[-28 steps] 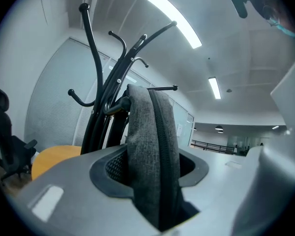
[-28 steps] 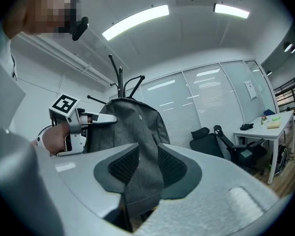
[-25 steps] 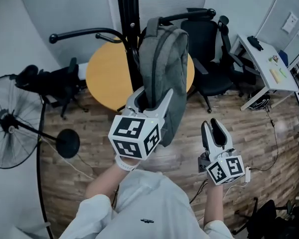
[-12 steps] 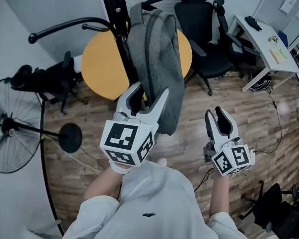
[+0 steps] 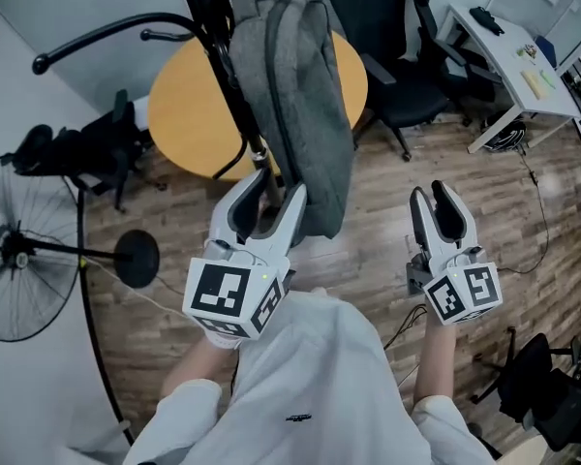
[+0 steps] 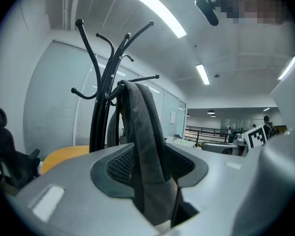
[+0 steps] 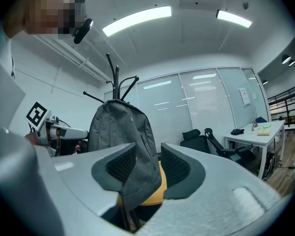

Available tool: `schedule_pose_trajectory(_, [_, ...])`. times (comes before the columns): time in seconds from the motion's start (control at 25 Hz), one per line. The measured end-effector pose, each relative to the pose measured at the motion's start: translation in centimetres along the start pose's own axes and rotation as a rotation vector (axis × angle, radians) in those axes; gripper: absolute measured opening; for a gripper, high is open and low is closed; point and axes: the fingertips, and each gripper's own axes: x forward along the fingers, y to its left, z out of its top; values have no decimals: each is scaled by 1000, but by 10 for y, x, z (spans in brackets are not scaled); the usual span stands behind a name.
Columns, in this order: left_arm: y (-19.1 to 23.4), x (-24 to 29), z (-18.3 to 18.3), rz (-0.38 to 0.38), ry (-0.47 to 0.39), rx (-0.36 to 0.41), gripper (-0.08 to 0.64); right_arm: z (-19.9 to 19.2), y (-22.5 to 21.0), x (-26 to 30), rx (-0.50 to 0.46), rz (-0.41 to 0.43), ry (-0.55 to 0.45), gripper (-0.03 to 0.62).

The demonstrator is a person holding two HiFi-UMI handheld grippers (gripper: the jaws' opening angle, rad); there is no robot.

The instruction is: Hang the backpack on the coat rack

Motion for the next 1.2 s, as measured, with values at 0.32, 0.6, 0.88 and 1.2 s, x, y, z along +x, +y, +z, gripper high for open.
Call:
schedule_pose_trajectory(0.32, [31, -11, -49, 93, 99, -12, 98, -5, -6, -15, -34, -22, 16, 149])
schedule_pose_trajectory(0.6, [55, -16, -79, 162, 150, -33, 15, -17, -4, -21, -85, -47, 29, 147])
schedule_pose_trajectory(0.88, [59, -16, -80, 149, 128, -34, 17, -30, 2, -24, -122, -54, 70, 50])
schedule_pose_trajectory(1.2, [54, -13, -81, 129, 133, -4, 17, -39, 8, -29, -99, -44, 73, 2])
